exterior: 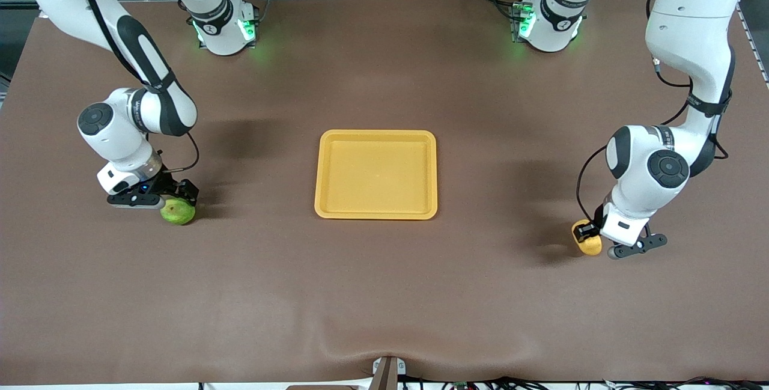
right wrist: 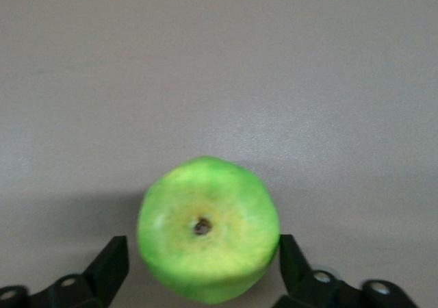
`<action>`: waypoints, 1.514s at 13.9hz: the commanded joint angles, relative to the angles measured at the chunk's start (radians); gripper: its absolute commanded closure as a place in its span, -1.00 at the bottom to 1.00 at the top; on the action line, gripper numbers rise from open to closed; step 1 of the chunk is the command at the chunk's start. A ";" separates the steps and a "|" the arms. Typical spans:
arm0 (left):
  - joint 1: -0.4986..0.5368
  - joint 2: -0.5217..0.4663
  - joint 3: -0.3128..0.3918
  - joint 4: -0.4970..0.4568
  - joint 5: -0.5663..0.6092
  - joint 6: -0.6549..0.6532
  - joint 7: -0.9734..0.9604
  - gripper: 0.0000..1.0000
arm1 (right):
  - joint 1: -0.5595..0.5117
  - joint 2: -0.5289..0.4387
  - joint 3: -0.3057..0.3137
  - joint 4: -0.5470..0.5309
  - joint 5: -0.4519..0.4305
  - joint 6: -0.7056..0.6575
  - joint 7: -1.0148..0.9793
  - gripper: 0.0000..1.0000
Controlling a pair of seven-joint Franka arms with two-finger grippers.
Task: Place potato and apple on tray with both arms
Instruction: 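Close the left gripper on the potato while the right gripper grasps the apple, then carry the potato to the tray while the right gripper lifts the apple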
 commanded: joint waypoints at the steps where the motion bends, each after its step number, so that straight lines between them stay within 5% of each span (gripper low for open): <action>1: -0.018 -0.060 -0.024 0.026 0.026 -0.132 -0.027 1.00 | -0.018 0.007 0.011 -0.002 0.017 0.019 -0.023 0.03; 3: -0.016 -0.082 -0.073 0.060 0.023 -0.229 -0.031 1.00 | -0.018 0.004 0.012 0.002 0.017 0.022 -0.021 0.74; 5: -0.018 -0.082 -0.142 0.102 0.025 -0.312 -0.093 1.00 | -0.014 -0.012 0.012 0.018 0.017 0.020 -0.029 1.00; 8: -0.054 -0.081 -0.214 0.127 0.026 -0.332 -0.165 1.00 | -0.014 -0.056 0.015 0.027 0.017 0.019 -0.159 1.00; 21: -0.442 0.005 -0.210 0.248 0.055 -0.332 -0.477 1.00 | -0.008 -0.208 0.154 0.015 0.028 -0.160 -0.566 1.00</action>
